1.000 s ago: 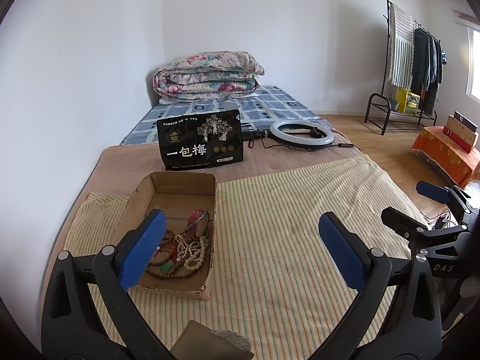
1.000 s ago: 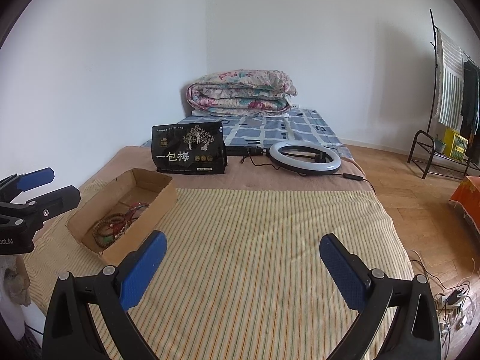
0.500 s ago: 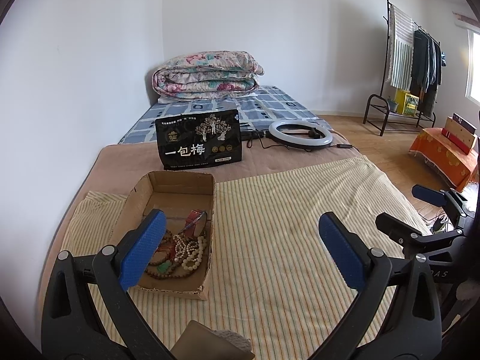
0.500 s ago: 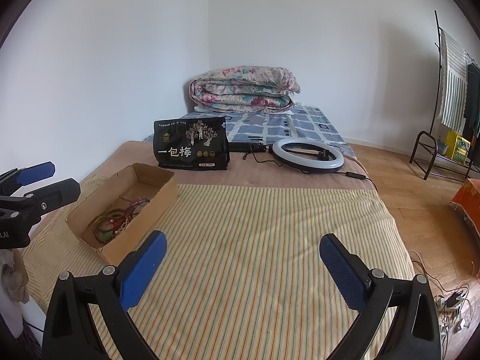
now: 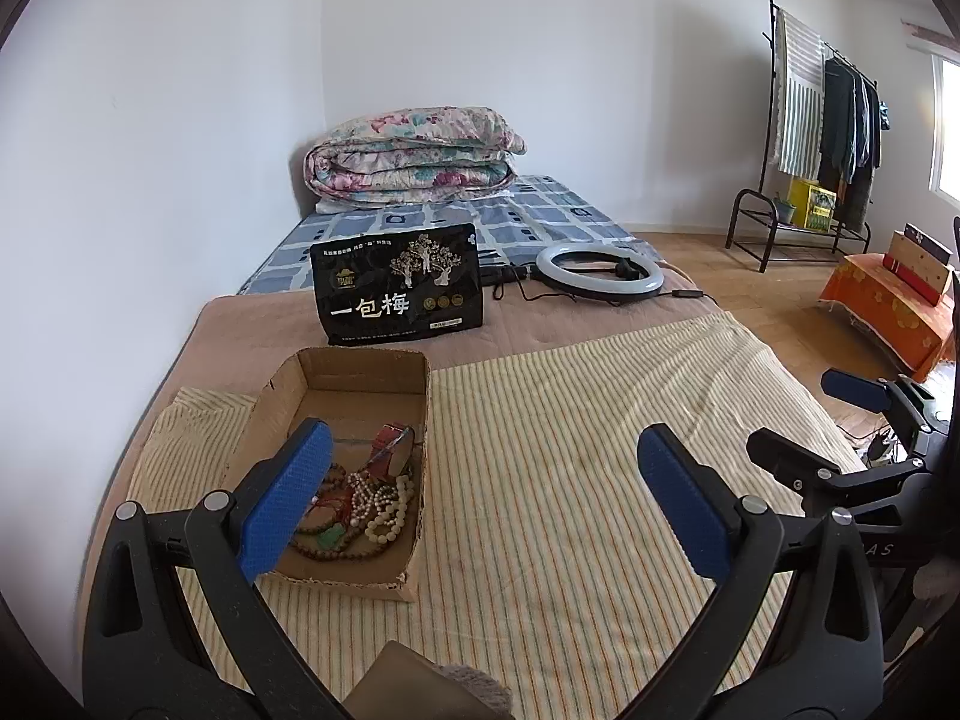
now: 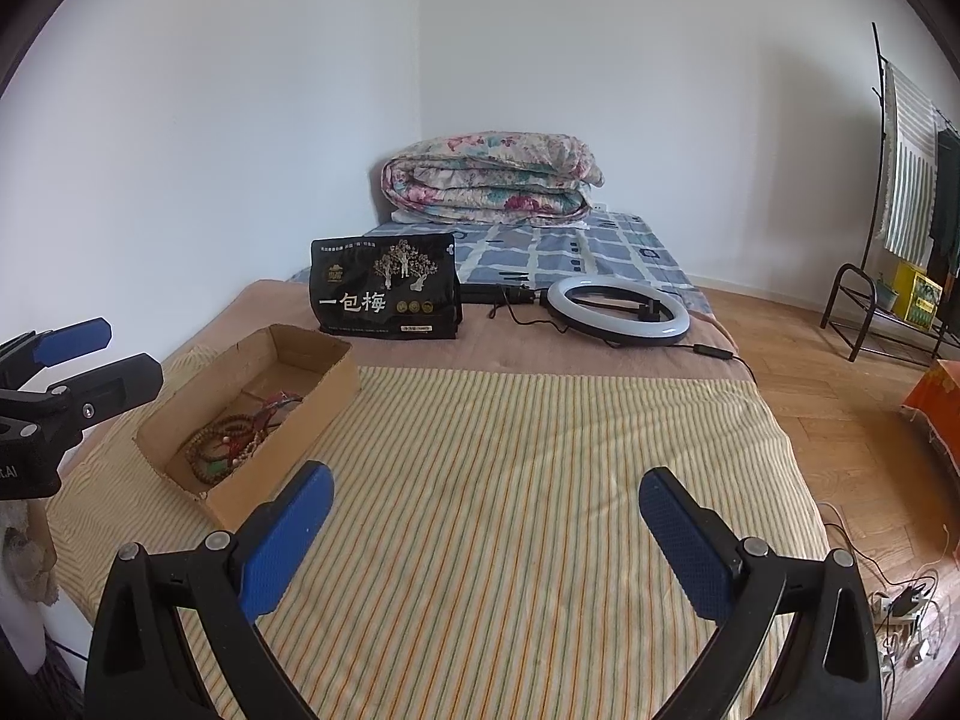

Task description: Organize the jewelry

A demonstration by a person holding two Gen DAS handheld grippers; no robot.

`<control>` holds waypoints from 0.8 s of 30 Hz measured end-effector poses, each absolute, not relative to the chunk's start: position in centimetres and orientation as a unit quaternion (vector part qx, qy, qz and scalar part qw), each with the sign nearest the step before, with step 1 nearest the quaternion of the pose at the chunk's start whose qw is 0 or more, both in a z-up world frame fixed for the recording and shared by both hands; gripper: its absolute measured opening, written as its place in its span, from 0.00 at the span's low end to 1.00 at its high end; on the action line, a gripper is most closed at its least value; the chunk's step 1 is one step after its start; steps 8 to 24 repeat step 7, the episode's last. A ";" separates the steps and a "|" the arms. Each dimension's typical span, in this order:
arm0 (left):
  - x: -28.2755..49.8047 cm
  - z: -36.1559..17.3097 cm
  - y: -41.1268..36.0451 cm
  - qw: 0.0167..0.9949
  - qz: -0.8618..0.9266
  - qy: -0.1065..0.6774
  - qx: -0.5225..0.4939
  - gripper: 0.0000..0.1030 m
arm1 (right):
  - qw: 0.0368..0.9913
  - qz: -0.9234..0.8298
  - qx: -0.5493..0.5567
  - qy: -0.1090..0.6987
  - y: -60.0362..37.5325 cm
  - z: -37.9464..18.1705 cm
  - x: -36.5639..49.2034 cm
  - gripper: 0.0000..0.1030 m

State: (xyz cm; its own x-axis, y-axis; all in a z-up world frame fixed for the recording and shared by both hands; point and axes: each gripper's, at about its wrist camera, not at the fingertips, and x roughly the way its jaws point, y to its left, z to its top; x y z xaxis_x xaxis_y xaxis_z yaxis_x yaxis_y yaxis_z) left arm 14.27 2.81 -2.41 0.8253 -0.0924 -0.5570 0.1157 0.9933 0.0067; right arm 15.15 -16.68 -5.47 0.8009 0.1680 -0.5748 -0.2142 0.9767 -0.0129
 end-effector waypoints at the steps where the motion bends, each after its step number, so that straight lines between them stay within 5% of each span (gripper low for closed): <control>1: 14.2 -2.2 2.9 0.956 -0.054 0.289 0.021 1.00 | 0.948 0.101 -0.039 0.299 -16.7 -5.5 15.1 1.00; 24: 13.9 -1.9 3.0 0.957 -0.054 0.283 0.024 1.00 | 0.948 0.101 -0.041 0.300 -16.7 -5.5 15.1 1.00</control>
